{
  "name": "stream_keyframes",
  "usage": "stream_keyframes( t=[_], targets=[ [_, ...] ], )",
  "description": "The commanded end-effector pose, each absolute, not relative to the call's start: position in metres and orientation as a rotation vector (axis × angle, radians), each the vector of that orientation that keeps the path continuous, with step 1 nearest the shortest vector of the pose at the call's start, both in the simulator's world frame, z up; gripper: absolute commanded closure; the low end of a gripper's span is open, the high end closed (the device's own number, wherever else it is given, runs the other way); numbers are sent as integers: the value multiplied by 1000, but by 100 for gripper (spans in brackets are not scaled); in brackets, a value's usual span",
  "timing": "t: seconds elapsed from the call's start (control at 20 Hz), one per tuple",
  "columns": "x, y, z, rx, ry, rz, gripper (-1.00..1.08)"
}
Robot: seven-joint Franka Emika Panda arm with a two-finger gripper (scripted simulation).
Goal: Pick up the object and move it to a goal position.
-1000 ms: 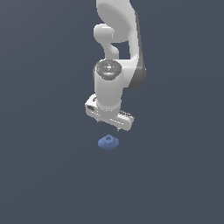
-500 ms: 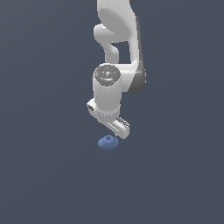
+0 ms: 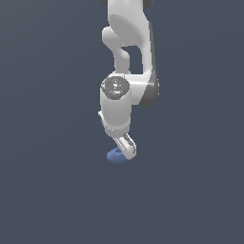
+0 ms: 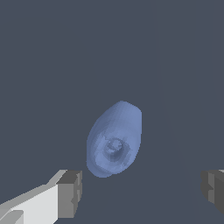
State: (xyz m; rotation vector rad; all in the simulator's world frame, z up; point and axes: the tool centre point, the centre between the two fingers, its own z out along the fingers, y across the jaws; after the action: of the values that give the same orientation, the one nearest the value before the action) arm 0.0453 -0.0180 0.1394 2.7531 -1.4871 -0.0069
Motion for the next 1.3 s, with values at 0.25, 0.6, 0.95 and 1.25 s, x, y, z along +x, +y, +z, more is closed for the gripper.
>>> stream_keyframes(
  t=[0.25,0.6,0.95,1.25],
  targets=[
    [54,-18,133,2582,-1778,-4,-92],
    [61,-18,128,2438,-1977,-2,-92],
    [64,-18,126,2352,-2082,0,-92],
    [65,-18,125,2339,-2097,0,-92]
  ],
)
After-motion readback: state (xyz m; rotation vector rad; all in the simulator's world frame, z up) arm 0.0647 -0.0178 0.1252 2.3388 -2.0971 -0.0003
